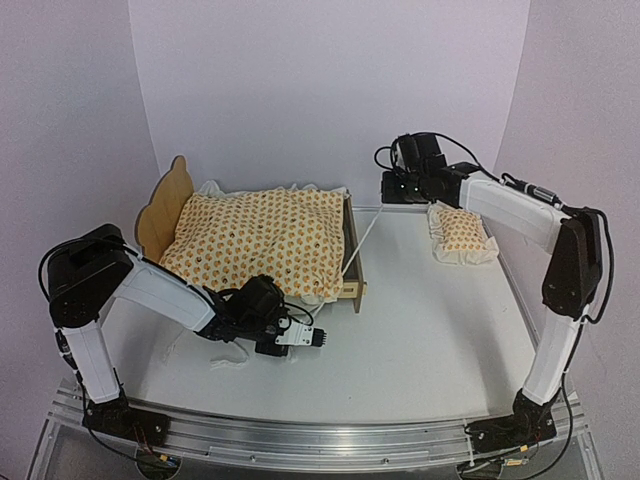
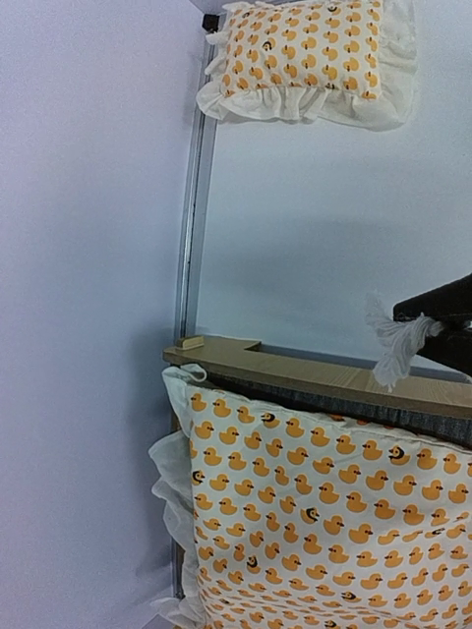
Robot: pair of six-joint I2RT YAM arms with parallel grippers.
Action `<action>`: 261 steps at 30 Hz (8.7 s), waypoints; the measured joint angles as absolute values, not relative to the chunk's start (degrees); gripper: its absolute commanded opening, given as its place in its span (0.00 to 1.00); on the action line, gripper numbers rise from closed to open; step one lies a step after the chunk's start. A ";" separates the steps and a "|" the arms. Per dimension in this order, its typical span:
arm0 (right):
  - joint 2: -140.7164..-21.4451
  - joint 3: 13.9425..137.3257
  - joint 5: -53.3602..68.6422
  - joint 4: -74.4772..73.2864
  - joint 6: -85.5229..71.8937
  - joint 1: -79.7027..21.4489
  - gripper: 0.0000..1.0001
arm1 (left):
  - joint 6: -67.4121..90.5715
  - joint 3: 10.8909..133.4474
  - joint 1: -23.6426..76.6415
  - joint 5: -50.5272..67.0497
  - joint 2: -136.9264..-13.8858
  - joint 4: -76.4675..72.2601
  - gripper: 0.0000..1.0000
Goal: Set up the pet bed
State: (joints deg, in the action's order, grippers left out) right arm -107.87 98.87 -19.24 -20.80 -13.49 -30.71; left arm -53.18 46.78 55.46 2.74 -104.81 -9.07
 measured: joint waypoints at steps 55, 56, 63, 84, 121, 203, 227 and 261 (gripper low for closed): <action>-108.96 89.67 -13.70 -27.54 -33.21 -47.92 0.60 | -34.71 41.80 14.68 -4.22 -67.02 33.35 0.79; -110.71 90.11 -13.76 -27.99 -33.23 -47.92 0.60 | -34.54 40.99 14.68 -4.25 -67.02 32.98 0.79; -116.96 93.90 -13.15 -28.73 -34.09 -47.56 0.44 | -33.37 38.26 14.68 -4.72 -67.34 30.16 0.54; -110.13 93.75 -9.79 -31.31 -34.33 -43.32 0.00 | -53.04 37.16 12.95 -6.45 -57.59 20.63 0.00; -131.07 118.50 -13.96 -37.52 -31.98 -35.24 0.19 | -31.09 80.53 12.16 4.70 -78.04 36.42 0.95; -118.37 94.97 -4.35 -50.52 -25.78 -19.66 0.50 | -41.28 60.28 22.06 16.15 -76.88 47.67 0.29; -102.93 69.66 3.03 -37.08 -33.14 -26.99 0.49 | -38.91 62.53 20.26 20.59 -106.74 24.91 0.31; -107.20 86.18 4.58 -32.67 -24.81 -45.29 0.77 | -42.65 86.66 7.86 17.90 -106.18 22.68 0.79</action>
